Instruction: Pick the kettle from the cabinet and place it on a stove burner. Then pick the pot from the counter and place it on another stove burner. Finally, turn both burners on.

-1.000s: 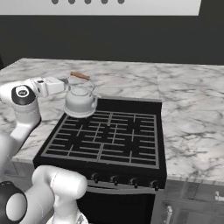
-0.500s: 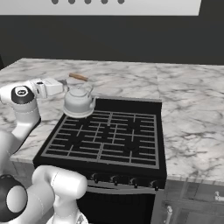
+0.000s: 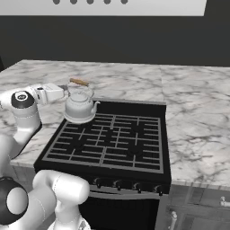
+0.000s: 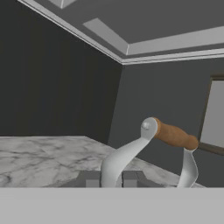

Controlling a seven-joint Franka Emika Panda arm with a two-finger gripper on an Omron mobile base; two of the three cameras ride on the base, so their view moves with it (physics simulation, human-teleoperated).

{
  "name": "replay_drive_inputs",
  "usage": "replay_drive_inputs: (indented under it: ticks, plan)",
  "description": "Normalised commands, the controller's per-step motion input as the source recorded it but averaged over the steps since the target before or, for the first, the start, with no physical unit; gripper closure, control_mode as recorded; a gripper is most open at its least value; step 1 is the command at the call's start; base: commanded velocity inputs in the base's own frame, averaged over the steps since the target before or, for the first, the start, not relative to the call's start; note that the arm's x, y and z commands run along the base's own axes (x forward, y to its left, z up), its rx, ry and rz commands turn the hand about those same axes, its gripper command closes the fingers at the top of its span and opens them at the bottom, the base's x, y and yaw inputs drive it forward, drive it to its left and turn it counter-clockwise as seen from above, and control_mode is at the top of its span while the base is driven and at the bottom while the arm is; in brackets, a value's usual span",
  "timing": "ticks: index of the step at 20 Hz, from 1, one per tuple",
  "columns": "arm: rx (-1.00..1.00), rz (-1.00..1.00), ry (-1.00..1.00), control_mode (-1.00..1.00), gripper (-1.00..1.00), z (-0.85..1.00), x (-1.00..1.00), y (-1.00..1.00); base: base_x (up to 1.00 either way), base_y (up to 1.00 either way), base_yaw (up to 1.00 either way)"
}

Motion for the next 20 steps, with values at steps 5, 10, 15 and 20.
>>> replay_drive_inputs:
  ticks: [5, 10, 15, 20]
  plan:
    - [-0.01, 0.00, 0.00, -1.00, 1.00, -0.15, 0.11, 0.09, 0.00, 0.00, 0.00]
    - [-0.01, 0.00, 0.00, -1.00, 1.00, -0.18, 0.12, 0.09, 0.00, 0.00, 0.00]
    - [-0.01, 0.00, 0.00, -1.00, 1.00, -0.17, 0.14, 0.10, 0.00, 0.00, 0.00]
    - [-0.01, 0.00, 0.00, -1.00, 1.00, -0.17, 0.13, 0.09, 0.00, 0.00, 0.00]
